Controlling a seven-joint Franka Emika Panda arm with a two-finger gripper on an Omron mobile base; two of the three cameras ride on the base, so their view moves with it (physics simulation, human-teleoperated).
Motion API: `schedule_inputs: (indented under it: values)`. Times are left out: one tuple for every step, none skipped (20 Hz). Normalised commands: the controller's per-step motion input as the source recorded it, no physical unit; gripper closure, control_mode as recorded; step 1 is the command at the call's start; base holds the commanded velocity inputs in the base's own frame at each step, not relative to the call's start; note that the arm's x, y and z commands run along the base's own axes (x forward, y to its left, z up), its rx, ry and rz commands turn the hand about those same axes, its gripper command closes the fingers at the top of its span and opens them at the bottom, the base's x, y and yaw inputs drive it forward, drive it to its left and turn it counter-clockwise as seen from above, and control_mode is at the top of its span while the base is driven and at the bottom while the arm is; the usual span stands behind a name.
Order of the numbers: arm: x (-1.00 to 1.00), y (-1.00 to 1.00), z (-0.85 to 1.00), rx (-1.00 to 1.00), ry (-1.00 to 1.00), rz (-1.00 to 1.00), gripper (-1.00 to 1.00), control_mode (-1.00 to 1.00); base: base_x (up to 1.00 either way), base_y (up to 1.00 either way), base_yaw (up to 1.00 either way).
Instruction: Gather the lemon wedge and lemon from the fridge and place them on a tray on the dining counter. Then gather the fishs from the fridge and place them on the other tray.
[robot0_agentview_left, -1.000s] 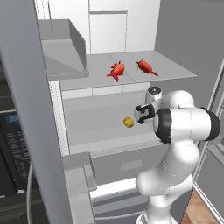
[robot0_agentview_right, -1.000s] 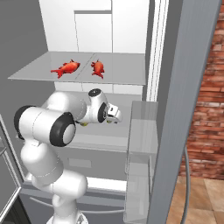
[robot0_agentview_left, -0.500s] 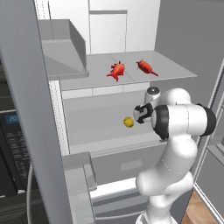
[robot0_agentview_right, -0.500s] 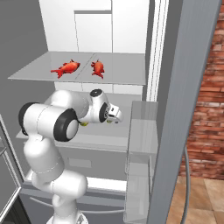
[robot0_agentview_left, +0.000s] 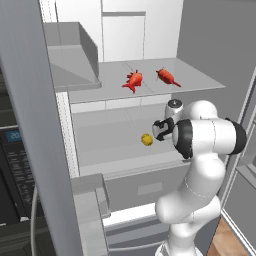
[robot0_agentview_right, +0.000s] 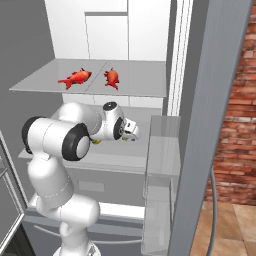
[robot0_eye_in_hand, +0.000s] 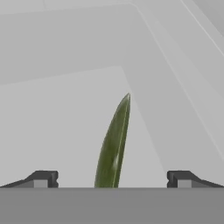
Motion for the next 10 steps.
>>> schedule_inputs:
  values:
    - [0.0, 0.0, -0.12, 0.0, 0.01, 0.0, -1.0, -1.0, 0.0, 0.0, 0.0]
    - [0.02, 0.0, -0.15, 0.0, 0.02, 0.0, -1.0, -1.0, 0.0, 0.0, 0.0]
    - [0.01, 0.0, -0.19, 0.0, 0.02, 0.0, -1.0, -1.0, 0.0, 0.0, 0.0]
    - [0.0, 0.0, -0.22, 0.0, 0.03, 0.0, -1.0, -1.0, 0.0, 0.0, 0.0]
    - [0.0, 0.0, -0.28, 0.0, 0.04, 0.0, -1.0, -1.0, 0.0, 0.0, 0.0]
    - [0.0, 0.0, -0.25, 0.0, 0.03, 0.0, 1.0, -1.0, 0.0, 0.0, 0.0]
    - [0.0, 0.0, -0.23, 0.0, 0.01, 0.0, 1.0, -1.0, 0.0, 0.0, 0.0]
    - [0.0, 0.0, -0.23, 0.0, 0.0, 0.0, 1.0, -1.0, 0.0, 0.0, 0.0]
    - [0.0, 0.0, -0.23, 0.0, 0.0, 0.0, 1.0, -1.0, 0.0, 0.0, 0.0]
    - [0.0, 0.0, -0.2, 0.0, 0.0, 0.0, 1.0, -1.0, 0.0, 0.0, 0.0]
